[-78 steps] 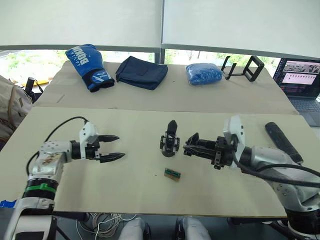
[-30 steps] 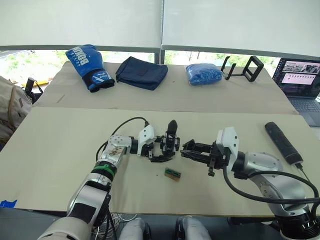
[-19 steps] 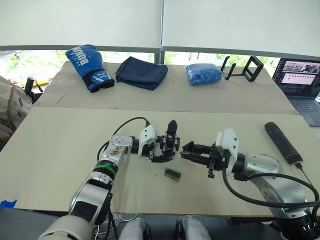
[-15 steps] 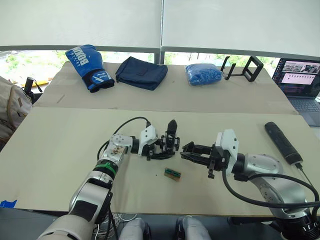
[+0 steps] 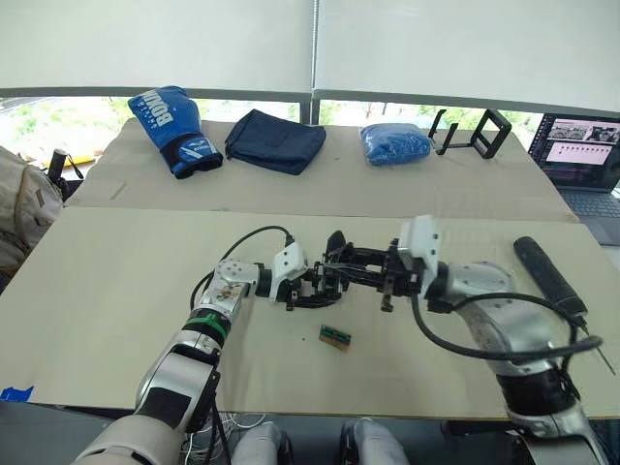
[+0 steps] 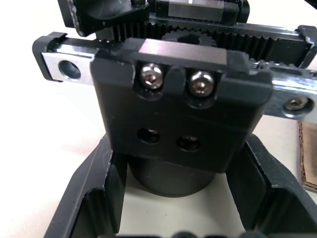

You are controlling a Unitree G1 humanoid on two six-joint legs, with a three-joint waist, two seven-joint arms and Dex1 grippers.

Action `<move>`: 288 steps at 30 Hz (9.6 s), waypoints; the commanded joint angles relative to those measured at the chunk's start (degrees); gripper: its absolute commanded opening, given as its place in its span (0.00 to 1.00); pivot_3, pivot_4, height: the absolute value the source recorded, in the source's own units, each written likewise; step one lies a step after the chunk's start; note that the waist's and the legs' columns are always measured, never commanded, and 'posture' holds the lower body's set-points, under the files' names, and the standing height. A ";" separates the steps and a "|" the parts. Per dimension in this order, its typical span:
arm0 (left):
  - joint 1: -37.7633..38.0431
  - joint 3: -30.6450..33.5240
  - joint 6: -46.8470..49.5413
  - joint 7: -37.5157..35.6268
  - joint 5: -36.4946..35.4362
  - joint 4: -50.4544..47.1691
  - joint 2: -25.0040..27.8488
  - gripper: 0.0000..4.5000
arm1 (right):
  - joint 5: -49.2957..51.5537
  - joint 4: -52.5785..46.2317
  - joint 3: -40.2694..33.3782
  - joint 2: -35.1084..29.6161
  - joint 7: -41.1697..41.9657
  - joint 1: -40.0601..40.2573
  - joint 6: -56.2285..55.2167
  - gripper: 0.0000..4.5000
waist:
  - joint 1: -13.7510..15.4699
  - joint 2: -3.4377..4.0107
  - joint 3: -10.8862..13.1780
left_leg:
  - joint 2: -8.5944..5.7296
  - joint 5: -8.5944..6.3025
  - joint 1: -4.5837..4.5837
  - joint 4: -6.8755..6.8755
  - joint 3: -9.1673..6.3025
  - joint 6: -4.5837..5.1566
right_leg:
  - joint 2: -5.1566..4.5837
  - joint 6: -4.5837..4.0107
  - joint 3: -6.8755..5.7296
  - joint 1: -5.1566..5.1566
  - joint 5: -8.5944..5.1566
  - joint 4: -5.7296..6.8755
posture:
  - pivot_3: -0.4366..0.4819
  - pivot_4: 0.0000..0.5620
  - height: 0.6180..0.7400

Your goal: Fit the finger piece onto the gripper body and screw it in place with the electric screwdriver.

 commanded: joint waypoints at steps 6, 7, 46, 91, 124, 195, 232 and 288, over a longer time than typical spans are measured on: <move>0.81 -0.70 0.22 -0.50 1.22 -1.87 0.77 0.51 | -3.44 9.82 3.95 2.75 7.10 -4.86 -7.27 0.09 | -0.18 0.00 0.00 | 0.01 0.00 0.01 0.06 0.01 0.01 | 0.00 0.02 0.00 0.01 0.01 0.04 | 0.48 0.27 1.00; 0.89 -0.66 0.33 -0.51 1.22 -2.05 0.89 0.51 | -3.88 10.62 4.16 2.88 7.55 -5.02 -7.74 0.09 | -0.22 0.00 0.00 | 0.01 0.00 0.00 0.06 0.01 0.01 | 0.00 0.02 0.00 0.01 0.01 0.04 | 0.48 0.27 1.00; 2.81 -1.07 2.29 -0.33 1.25 -5.08 2.11 0.51 | -6.91 11.79 7.05 0.67 9.07 -6.41 6.55 0.09 | -1.15 0.03 -0.02 | 0.04 0.00 0.06 0.04 0.01 -0.02 | -0.04 0.01 0.01 0.02 0.01 0.09 | 0.48 0.27 1.00; 5.64 0.02 5.35 0.77 -0.37 -8.09 3.72 0.80 | 1.23 4.84 -1.12 3.72 10.05 -8.21 -0.22 1.00 | -1.58 0.06 -0.22 | 0.10 0.02 0.12 -0.03 0.03 -0.06 | -0.03 -0.01 0.06 -0.01 0.03 0.14 | 0.48 0.27 1.00; 29.28 17.16 27.27 -5.34 -31.34 -57.52 23.21 0.99 | 3.35 -14.65 -55.17 14.82 -16.38 63.54 -13.63 1.00 | -1.02 0.36 -0.24 | -0.03 -0.14 0.53 -0.51 0.04 -0.17 | -0.54 0.66 0.66 0.21 -0.44 0.04 | 0.48 0.27 1.00; 28.30 13.45 28.47 -3.74 -30.78 -60.68 23.78 1.00 | -9.17 -10.52 -19.22 -28.85 -7.78 20.80 29.35 0.42 | 0.08 1.07 -0.05 | 0.16 0.08 0.30 -0.45 0.16 -0.35 | 0.01 0.27 0.68 -0.03 -0.25 0.00 | 0.48 0.27 1.00; 31.40 10.97 33.94 -5.56 -34.14 -68.20 27.96 1.00 | -17.02 -9.45 24.50 -46.54 14.19 -16.36 50.18 0.99 | -0.55 0.90 0.02 | 0.08 -0.04 -0.06 -0.28 0.15 -0.13 | -0.21 0.09 0.62 -0.44 -0.13 -0.06 | 0.48 0.27 1.00; 27.56 9.92 22.17 -10.54 -24.27 -47.42 28.45 1.00 | 24.38 -21.68 -41.57 -6.63 3.82 -3.65 43.91 0.44 | -0.89 0.74 0.01 | 0.12 0.04 0.21 -0.36 0.24 -0.27 | 0.01 0.04 0.51 -0.21 -0.09 0.11 | 0.48 0.27 1.00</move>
